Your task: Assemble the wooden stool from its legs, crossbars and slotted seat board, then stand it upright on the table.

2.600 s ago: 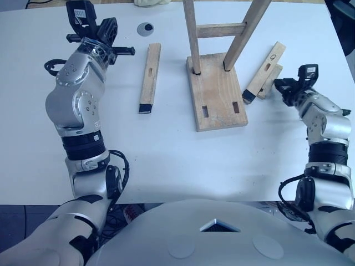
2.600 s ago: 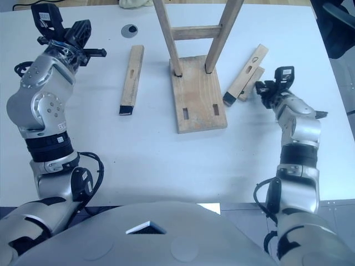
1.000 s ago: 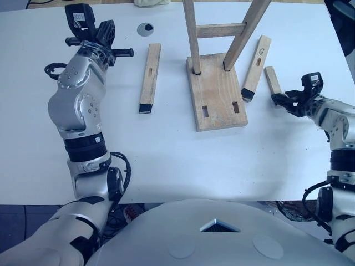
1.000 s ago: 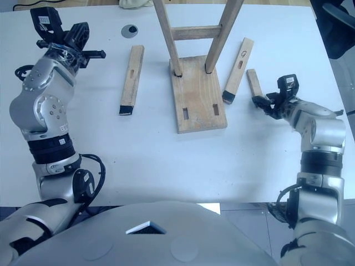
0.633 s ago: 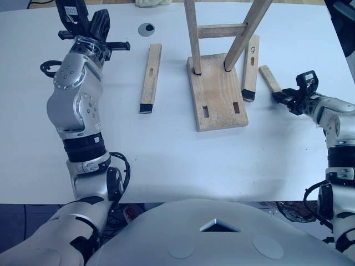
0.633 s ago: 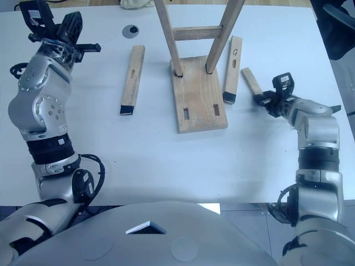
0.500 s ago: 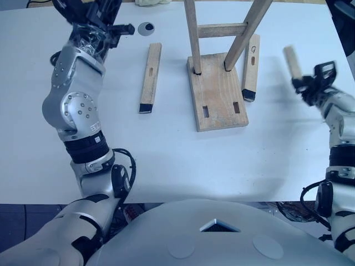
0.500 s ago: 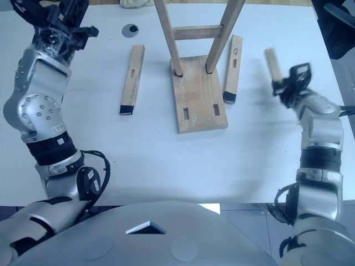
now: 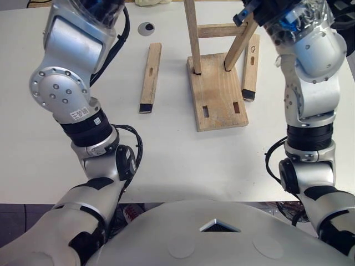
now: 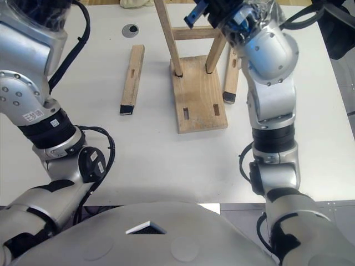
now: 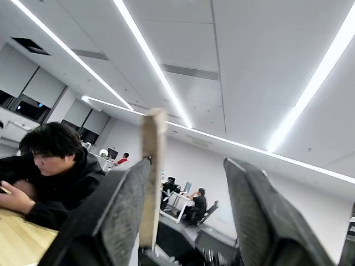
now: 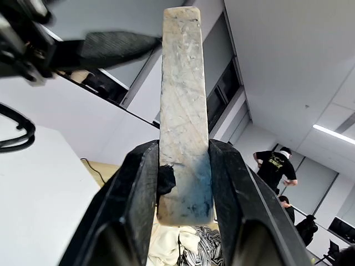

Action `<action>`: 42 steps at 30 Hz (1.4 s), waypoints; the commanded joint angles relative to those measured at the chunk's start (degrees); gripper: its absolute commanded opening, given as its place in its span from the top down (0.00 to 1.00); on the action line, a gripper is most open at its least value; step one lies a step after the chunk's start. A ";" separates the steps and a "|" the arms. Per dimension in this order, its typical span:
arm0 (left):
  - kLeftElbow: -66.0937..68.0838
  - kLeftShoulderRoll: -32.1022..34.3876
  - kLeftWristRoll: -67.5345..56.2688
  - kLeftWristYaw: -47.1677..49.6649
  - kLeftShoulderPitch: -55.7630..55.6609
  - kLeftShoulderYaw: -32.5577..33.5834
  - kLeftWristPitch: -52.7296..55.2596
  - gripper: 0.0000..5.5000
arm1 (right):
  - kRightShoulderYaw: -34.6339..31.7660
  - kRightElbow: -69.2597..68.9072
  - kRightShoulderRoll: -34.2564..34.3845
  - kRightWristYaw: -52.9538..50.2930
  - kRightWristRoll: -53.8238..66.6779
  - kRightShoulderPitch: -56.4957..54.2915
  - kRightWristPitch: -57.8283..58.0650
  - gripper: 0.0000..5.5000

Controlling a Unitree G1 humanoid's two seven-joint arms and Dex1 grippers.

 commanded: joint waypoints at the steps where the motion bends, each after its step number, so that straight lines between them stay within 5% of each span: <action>1: 2.40 0.00 0.51 1.79 -0.24 -0.70 -1.56 0.56 | 1.32 -0.35 0.48 1.07 -1.47 0.45 -1.84 0.77; 6: 3.09 -0.11 -1.09 1.42 -0.02 -0.82 -2.63 0.56 | 2.39 -0.11 0.45 2.29 -1.36 0.88 -1.97 0.77; 22: 3.27 2.34 -0.51 -0.15 1.66 -1.86 -4.21 0.89 | 2.81 -1.16 1.62 5.09 2.25 1.83 1.24 0.77; 29: 7.15 14.40 11.25 2.20 3.05 0.20 -3.71 0.93 | 2.07 6.08 -1.78 0.23 -5.63 4.24 9.82 0.52; 34: 15.70 17.93 24.03 6.12 8.27 -1.44 -5.00 0.93 | -4.99 7.58 0.37 -7.15 -6.11 2.49 9.41 0.68; 42: 22.50 6.53 31.75 9.28 13.66 -1.24 -14.61 0.93 | -17.03 11.92 1.67 -20.15 -3.77 -1.26 5.53 0.93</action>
